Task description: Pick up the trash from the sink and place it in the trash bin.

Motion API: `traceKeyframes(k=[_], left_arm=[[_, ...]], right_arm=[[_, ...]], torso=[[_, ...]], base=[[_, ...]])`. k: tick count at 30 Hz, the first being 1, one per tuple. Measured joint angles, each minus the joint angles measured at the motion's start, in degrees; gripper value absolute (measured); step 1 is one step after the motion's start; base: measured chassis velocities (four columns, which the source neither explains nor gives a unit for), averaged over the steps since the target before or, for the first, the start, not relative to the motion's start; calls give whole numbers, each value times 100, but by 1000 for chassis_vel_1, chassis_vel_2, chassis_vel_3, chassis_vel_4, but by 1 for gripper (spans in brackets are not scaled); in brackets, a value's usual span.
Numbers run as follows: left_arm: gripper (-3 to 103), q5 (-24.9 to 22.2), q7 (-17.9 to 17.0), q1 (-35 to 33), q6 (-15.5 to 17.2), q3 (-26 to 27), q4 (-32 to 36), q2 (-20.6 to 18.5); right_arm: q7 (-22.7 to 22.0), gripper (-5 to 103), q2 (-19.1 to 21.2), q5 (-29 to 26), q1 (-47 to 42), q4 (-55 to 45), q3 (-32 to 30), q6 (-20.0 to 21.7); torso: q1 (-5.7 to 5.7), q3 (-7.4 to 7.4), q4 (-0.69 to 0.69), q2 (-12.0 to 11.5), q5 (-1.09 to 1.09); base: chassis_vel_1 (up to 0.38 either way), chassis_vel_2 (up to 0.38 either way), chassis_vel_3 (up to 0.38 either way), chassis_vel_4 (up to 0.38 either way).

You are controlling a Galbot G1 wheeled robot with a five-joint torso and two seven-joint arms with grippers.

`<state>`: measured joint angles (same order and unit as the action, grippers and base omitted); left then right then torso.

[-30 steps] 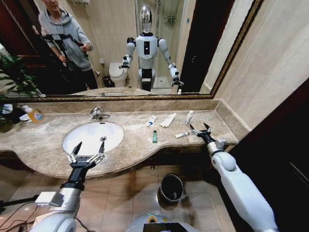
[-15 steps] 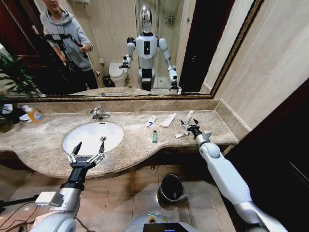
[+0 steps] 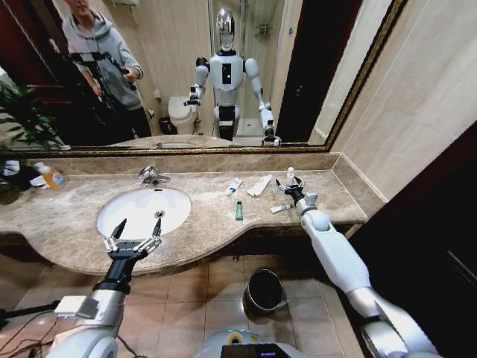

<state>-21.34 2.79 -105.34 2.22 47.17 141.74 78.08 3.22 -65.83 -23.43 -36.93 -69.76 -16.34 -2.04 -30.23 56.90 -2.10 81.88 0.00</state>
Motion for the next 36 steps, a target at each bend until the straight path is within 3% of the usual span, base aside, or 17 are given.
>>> traceKeyframes(k=[7,11,16,31,36], left_arm=[[100,0,0,0,0,0,0,0],[100,0,0,0,0,0,0,0],[100,0,0,0,0,0,0,0],[100,0,0,0,0,0,0,0],[100,0,0,1,0,0,0,0]], right_arm=[[-20,101,-145,138,212,314,43,-56],[-22,85,-208,202,292,436,35,-72],[-21,78,-210,219,295,454,12,-83],[-33,33,-181,211,225,282,-92,-23],[-37,27,-178,225,207,237,-125,-12]], torso=[[0,0,-1,1,-1],[0,0,-1,1,0],[0,0,-1,1,0],[0,0,-1,1,-1],[0,0,-1,1,-1]], base=[[0,0,0,0],[0,0,0,0],[0,0,0,0],[0,0,0,0],[0,0,0,0]])
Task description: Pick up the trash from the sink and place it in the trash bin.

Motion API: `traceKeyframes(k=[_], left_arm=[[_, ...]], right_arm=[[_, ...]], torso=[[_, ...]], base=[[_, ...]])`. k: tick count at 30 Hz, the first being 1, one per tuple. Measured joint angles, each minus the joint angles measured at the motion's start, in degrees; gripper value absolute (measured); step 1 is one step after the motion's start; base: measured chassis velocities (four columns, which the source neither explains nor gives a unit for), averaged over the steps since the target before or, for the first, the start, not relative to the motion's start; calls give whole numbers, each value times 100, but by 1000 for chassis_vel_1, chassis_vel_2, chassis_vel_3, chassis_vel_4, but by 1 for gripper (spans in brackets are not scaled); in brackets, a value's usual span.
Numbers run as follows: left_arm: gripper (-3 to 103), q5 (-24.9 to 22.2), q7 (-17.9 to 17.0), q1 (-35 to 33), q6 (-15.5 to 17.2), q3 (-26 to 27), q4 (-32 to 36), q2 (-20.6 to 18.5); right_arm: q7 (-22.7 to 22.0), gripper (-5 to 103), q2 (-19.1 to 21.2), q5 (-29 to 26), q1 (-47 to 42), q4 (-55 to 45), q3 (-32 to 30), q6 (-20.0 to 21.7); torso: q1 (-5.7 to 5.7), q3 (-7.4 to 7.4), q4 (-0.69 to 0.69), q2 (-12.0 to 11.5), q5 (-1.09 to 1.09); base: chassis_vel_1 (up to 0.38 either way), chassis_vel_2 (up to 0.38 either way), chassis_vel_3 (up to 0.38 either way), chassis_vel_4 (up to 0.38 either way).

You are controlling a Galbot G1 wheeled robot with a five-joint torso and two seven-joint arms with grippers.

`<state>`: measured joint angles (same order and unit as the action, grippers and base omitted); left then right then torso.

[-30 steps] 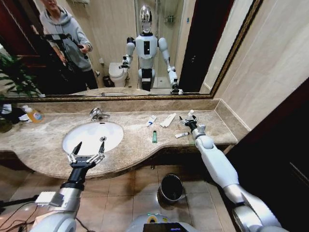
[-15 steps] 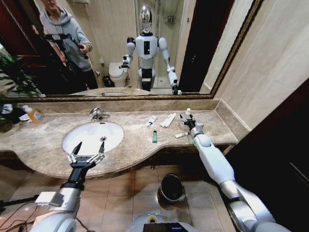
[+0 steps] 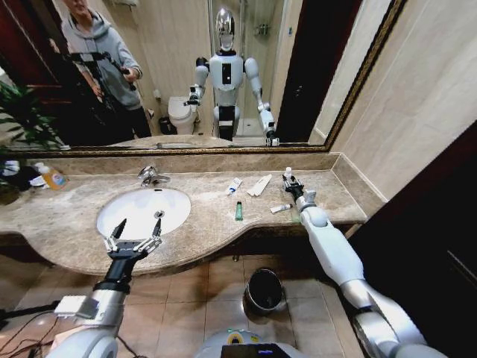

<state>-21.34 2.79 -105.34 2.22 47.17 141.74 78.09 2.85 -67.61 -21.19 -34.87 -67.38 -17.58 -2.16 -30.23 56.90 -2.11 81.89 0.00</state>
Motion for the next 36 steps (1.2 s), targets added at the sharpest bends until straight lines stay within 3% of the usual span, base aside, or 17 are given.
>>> traceKeyframes(k=[5,14,18,24,28,36], left_arm=[[100,0,0,0,0,0,0,-1],[100,0,0,0,0,0,0,0],[100,0,0,0,0,0,0,-1],[100,0,0,0,0,0,0,-1],[100,0,-1,0,0,0,0,0],[100,0,0,0,0,0,0,0]], right_arm=[[-2,16,32,3,-55,-111,-53,31],[-73,16,143,-70,-286,-670,-254,277],[-161,16,261,-368,-566,-1179,-368,519],[-235,16,411,-644,-1322,-2095,-711,773],[-333,16,633,-1040,-2283,-3113,-1067,944],[-373,16,923,-1335,-3602,-4434,-1516,943]], torso=[[0,0,0,0,0],[0,0,0,0,0],[0,0,0,0,0],[0,0,0,0,-2],[1,-1,1,0,-3],[1,-1,-1,0,0]], base=[[0,0,0,0],[0,0,0,0],[0,0,0,0],[0,0,0,0],[0,0,0,0],[0,0,0,0]])
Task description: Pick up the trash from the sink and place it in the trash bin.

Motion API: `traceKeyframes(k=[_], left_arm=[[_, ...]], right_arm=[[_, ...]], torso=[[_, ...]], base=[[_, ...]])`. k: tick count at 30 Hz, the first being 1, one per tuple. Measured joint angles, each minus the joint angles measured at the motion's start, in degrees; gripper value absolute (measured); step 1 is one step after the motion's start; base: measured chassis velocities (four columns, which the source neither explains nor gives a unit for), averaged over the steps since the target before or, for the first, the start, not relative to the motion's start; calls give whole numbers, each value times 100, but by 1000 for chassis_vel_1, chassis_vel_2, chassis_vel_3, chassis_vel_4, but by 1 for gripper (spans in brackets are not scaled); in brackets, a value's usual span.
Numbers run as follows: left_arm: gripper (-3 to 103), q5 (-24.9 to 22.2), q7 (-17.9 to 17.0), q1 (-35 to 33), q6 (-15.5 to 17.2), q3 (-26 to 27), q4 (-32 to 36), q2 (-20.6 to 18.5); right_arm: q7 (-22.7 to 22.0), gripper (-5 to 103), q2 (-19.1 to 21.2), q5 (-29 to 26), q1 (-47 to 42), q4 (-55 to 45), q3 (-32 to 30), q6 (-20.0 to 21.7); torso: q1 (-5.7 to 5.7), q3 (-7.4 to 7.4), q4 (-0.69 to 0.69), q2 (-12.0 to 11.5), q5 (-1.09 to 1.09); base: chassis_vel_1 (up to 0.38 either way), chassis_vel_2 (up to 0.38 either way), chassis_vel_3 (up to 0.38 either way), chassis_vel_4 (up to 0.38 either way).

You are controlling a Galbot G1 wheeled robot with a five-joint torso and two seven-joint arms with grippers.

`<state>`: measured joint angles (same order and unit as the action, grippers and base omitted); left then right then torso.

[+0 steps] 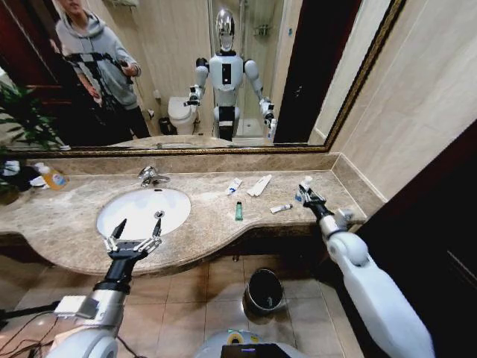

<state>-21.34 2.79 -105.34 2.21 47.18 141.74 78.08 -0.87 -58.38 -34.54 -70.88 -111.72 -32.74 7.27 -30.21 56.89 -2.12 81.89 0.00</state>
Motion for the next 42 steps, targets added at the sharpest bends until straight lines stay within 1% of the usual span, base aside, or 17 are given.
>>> traceKeyframes(k=[3,8,10,12,13,14,16,17,19,20,21,24,25,28,34,40,42], left_arm=[[100,0,0,0,0,0,0,0],[100,0,0,0,0,0,0,0],[100,0,0,0,0,0,0,0],[100,0,0,0,0,0,0,0],[100,0,0,0,0,0,0,0],[100,0,0,0,0,0,0,0],[100,0,0,0,0,0,0,0],[100,0,0,0,0,0,0,0],[100,0,0,0,0,0,0,0],[100,0,1,0,0,0,0,0],[100,0,1,0,0,0,0,0],[100,0,0,0,0,0,0,0],[100,0,0,0,0,0,0,0],[100,0,0,0,0,0,0,0],[100,0,0,0,0,0,0,0],[100,0,1,0,0,0,0,0],[100,0,0,0,0,0,0,0]], right_arm=[[-9,16,-22,2,-562,-310,-283,-85],[-7,16,-68,53,-910,-407,-482,-193],[2,16,-105,129,-1167,-458,-612,-310],[11,16,-233,379,-1468,-466,-763,-631],[11,16,-233,379,-1468,-466,-763,-631],[20,16,-261,431,-1572,-470,-798,-742],[82,16,-349,532,-2041,-539,-878,-1162],[82,16,-349,532,-2041,-539,-878,-1162],[98,16,-449,672,-2357,-574,-881,-1462],[97,16,-560,855,-2649,-603,-844,-1742],[97,16,-560,855,-2649,-603,-844,-1742],[91,16,-762,1246,-3079,-618,-662,-2165],[91,16,-762,1246,-3079,-618,-662,-2165],[92,16,-935,1497,-3122,-461,-496,-2306],[90,16,-1033,1635,-2972,-138,-323,-2335],[159,16,-1066,1619,-2828,316,-136,-2252],[216,16,-1110,1651,-2611,665,-5,-2154]], torso=[[0,1,1,0,0],[0,1,1,0,-1],[-1,1,1,0,0],[-1,1,1,0,-1],[-1,1,1,0,-1],[-1,1,1,0,-1],[-1,1,1,0,0],[-1,1,1,0,0],[-1,1,1,0,0],[-1,1,1,0,1],[-1,1,1,0,1],[0,1,2,0,0],[0,1,2,0,0],[-1,1,1,0,-1],[-1,1,0,0,0],[-1,1,1,0,1],[-1,1,1,0,0]], base=[[0,0,0,0],[0,0,0,0],[0,0,0,0],[0,0,0,0],[0,0,0,0],[0,0,0,0],[0,0,0,0],[0,0,0,0],[0,0,0,0],[0,0,0,0],[0,0,0,0],[0,0,0,0],[0,0,0,0],[0,0,0,0],[0,0,0,0],[0,0,0,0],[0,0,0,0]])
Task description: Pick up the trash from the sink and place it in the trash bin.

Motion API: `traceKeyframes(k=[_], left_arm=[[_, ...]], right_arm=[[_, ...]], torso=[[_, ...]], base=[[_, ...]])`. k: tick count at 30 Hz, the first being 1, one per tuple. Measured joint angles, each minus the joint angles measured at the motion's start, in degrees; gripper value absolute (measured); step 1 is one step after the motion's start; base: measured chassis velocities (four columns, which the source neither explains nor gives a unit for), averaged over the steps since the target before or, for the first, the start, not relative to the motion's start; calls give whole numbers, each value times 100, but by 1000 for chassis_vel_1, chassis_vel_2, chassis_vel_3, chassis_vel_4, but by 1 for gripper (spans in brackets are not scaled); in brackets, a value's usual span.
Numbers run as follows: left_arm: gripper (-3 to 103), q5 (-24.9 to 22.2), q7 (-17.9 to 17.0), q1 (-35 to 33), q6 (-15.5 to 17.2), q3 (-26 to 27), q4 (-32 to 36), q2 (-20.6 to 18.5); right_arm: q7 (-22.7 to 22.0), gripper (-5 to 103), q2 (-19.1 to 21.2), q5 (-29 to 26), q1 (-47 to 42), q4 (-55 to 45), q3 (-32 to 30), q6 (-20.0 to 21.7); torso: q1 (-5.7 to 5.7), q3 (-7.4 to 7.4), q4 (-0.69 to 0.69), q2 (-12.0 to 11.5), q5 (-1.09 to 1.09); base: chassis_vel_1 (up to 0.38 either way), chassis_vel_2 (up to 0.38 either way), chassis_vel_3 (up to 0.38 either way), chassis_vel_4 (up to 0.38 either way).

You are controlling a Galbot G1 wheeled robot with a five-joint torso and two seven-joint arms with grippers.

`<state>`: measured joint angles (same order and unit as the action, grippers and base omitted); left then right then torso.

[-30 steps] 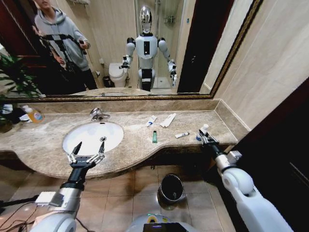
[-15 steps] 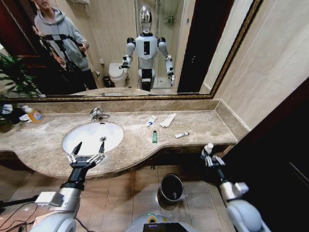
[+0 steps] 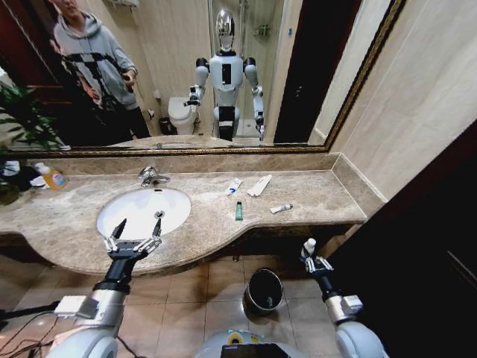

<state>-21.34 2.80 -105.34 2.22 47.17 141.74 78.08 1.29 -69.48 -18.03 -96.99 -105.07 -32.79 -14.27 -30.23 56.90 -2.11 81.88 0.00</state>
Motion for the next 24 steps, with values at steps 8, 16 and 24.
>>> traceKeyframes(k=[8,16,24], left_arm=[[100,0,0,0,0,0,0,0],[100,0,0,0,0,0,0,0],[100,0,0,0,0,0,0,0]], right_arm=[[145,16,-51,292,690,1216,431,239],[242,16,-76,-176,1122,2186,784,950],[406,16,-194,244,1776,3651,1199,968]], torso=[[0,0,-1,0,-1],[0,0,-1,0,-1],[0,0,0,0,0]], base=[[0,0,0,0],[0,0,0,0],[0,0,0,0]])
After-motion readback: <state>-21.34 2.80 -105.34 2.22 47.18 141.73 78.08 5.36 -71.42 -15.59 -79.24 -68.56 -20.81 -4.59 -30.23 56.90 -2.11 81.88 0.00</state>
